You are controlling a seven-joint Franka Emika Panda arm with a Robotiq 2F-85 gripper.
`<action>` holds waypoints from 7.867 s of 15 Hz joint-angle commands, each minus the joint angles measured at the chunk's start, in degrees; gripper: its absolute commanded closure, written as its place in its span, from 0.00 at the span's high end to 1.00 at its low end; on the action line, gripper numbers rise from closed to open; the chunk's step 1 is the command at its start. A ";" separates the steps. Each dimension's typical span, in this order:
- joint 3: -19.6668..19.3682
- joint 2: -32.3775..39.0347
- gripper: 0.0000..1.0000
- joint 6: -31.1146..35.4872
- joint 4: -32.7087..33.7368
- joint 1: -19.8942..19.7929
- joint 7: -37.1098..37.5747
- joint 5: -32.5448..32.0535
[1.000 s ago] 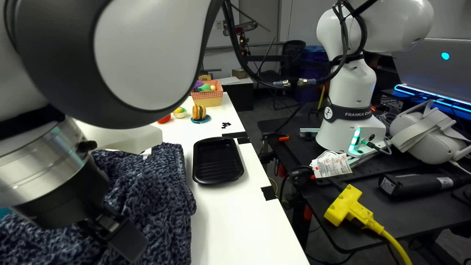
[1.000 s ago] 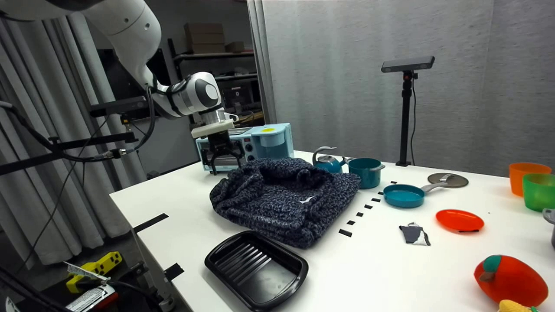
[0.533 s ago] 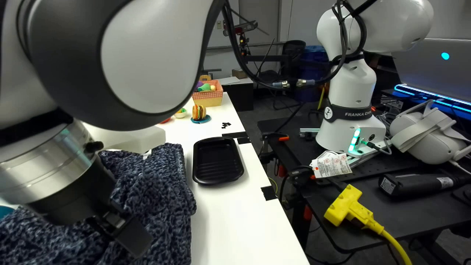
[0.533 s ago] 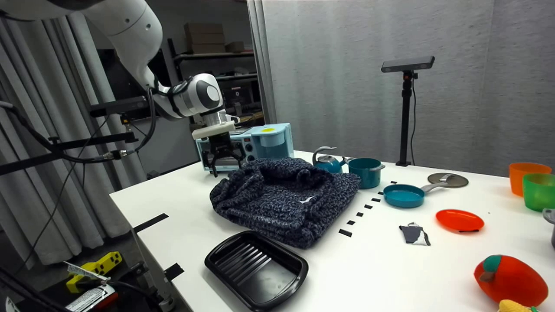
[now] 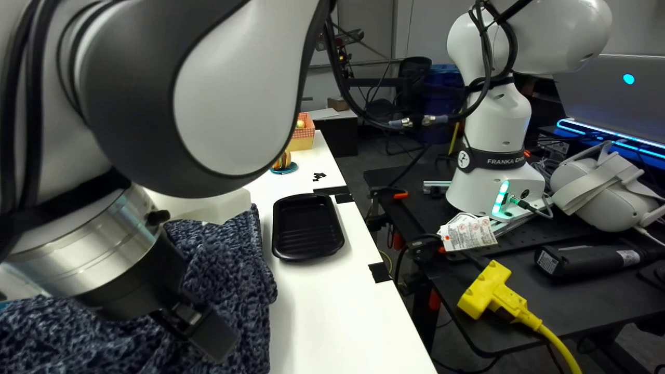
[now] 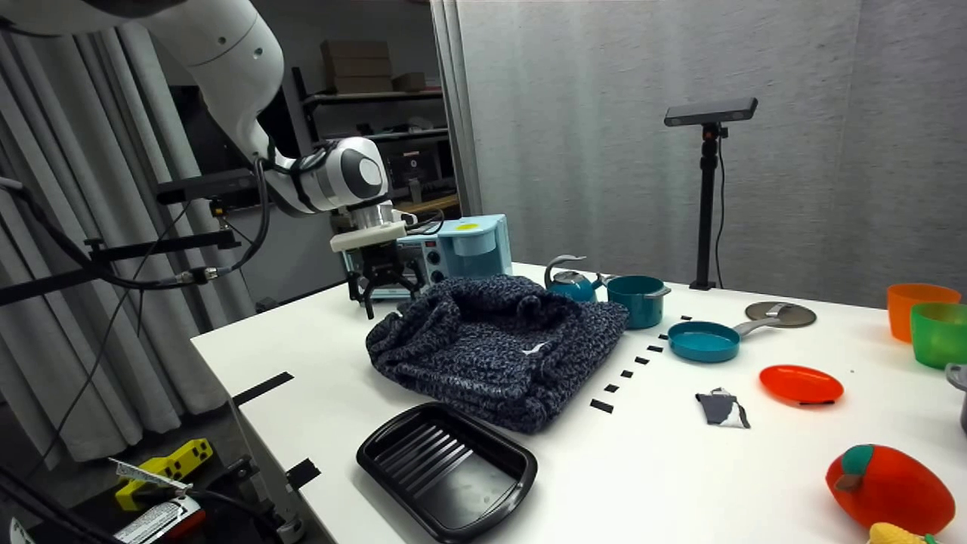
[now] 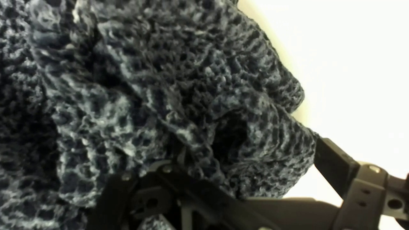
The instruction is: Unfold the fleece blanket once from right to left
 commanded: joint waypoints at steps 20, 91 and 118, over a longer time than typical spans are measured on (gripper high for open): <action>5.35 0.54 0.01 -0.35 -0.25 3.01 -2.74 0.44; 6.87 1.78 0.36 -4.68 3.71 -0.73 -12.37 4.48; -1.68 3.22 0.75 5.43 4.14 -3.76 -11.13 -3.13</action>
